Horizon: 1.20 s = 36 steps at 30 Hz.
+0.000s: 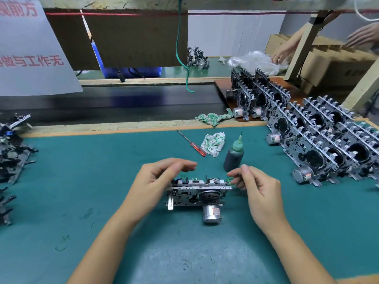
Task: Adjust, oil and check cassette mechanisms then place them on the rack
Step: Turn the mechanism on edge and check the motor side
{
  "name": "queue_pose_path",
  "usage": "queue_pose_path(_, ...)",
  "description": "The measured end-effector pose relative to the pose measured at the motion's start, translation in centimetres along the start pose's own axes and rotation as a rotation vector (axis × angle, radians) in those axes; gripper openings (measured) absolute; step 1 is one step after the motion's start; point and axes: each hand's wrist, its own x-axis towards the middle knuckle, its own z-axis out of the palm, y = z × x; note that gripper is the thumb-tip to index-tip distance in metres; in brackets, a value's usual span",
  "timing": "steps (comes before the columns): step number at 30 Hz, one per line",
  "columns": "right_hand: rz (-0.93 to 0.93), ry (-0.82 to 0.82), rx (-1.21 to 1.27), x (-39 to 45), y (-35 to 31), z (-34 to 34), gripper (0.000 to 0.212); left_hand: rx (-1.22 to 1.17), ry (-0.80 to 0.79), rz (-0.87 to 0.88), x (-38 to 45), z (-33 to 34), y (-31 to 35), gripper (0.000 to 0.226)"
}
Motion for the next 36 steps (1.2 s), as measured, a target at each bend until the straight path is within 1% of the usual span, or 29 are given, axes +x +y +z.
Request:
queue_pose_path(2,0.004,0.013,0.009,0.0,-0.1,-0.1,0.040,-0.014,0.142,-0.003,-0.5,-0.2,-0.6,0.023)
queue_pose_path(4,0.003,0.017,0.009,0.0,-0.3,-0.1,0.039,-0.027,0.246,0.000,-0.8,-0.1,-1.0,0.028)
queue_pose_path(6,0.001,0.018,0.004,-0.1,-0.4,-0.1,0.039,-0.044,0.309,-0.002,-0.8,0.2,-1.1,0.029)
queue_pose_path(8,-0.004,0.013,0.005,-0.1,-0.4,-0.1,0.038,-0.048,0.333,-0.008,-0.8,0.5,-1.1,0.029)
queue_pose_path(13,-0.034,-0.027,0.036,-0.3,-0.7,-0.2,0.033,-0.008,0.309,-0.009,-1.1,0.6,-1.0,0.024)
queue_pose_path(15,-0.070,-0.047,0.052,-0.4,-1.0,-0.2,0.026,-0.010,0.312,0.004,-1.1,0.5,-0.9,0.018)
queue_pose_path(17,-0.143,-0.071,0.045,-0.5,-1.4,-0.3,0.015,0.007,0.305,0.039,-1.1,0.3,-0.9,0.021)
queue_pose_path(19,-0.259,-0.123,-0.056,-0.6,-1.8,-0.3,0.011,0.042,0.275,0.074,-1.1,0.1,-0.9,0.017)
queue_pose_path(21,-0.398,-0.189,-0.253,-0.2,-2.3,-0.5,0.019,0.084,0.223,0.104,-1.2,-0.2,-1.0,0.014)
queue_pose_path(22,-0.437,-0.225,-0.343,0.1,-2.7,-0.6,0.024,0.114,0.197,0.120,-1.2,-0.3,-1.1,0.015)
queue_pose_path(24,-0.427,-0.341,-0.462,1.0,-3.6,-0.9,0.029,0.170,0.168,0.151,-1.2,-0.3,-1.2,0.017)
queue_pose_path(27,-0.474,-0.514,-0.619,2.2,-4.4,-1.1,0.035,0.145,0.183,0.149,-1.1,-0.1,-1.3,0.014)
queue_pose_path(30,-0.543,-0.579,-0.649,3.0,-5.4,-1.2,0.027,0.145,0.206,0.156,-0.8,0.3,-0.9,0.011)
queue_pose_path(31,-0.540,-0.594,-0.641,3.2,-5.6,-1.4,0.027,0.166,0.209,0.160,-0.6,0.4,-0.7,0.012)
queue_pose_path(33,-0.452,-0.633,-0.619,3.4,-5.6,-2.3,0.032,0.216,0.197,0.162,0.0,1.0,0.0,0.011)
queue_pose_path(36,-0.299,-0.666,-0.555,2.9,-5.0,-5.1,0.034,0.261,0.090,0.201,1.2,2.7,1.4,0.014)
